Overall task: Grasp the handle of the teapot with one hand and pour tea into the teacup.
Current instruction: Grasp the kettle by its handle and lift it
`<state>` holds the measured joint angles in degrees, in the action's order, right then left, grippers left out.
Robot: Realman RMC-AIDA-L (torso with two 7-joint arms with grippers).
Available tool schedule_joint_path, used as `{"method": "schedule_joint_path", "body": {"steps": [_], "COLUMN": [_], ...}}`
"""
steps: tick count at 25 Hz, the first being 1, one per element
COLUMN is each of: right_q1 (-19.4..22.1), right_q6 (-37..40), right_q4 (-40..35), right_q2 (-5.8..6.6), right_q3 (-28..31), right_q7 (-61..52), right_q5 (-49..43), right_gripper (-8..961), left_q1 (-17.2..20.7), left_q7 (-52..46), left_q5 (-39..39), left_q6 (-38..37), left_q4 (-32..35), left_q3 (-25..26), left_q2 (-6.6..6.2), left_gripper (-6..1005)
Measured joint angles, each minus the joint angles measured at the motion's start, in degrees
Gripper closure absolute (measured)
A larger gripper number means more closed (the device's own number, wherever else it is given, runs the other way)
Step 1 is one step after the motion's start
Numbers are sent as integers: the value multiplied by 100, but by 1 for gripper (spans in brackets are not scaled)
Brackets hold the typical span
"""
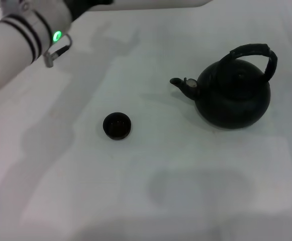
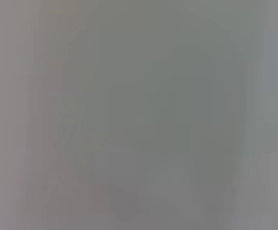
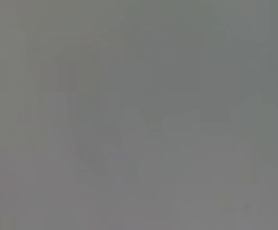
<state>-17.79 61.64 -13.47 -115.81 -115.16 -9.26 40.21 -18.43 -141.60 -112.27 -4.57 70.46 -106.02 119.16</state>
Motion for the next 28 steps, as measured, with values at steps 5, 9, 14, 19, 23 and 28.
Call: {"method": "schedule_joint_path", "body": {"steps": [5,9,14,19,23,28], "right_q1": [-6,-10,1,60,49,28], "right_q6": [83,147,182,349,327,507], "right_q4": [7,6,-9,-7,72,215], "right_q2": [12,17,17,29,96,80], "right_q3": [53,55,57,54,-132,-201], "right_q7": [51,47,2,-777,-1292,-1409], "right_q5": [5,5,6,-14,-184,-402], "right_gripper": [104,104,104,104,105,105], "left_q1": [114,119,86,85,132,199], "left_q7": [-387,-1621,-3073,-3074,-3080,-3084], "left_q5": [277,139,-344,-395,-403,-406], "left_q6": [1923,3210,4554,4779,4825,4935], "left_q4": [-568,-1146,-2257,-2628,-2956,-2976], "left_q3": [-730,-1090,-1429,-1784,-1979,-2065], "left_q2": [4,-11,10,-10,3,-12], "left_gripper": [108,108,108,109,109,109]}}
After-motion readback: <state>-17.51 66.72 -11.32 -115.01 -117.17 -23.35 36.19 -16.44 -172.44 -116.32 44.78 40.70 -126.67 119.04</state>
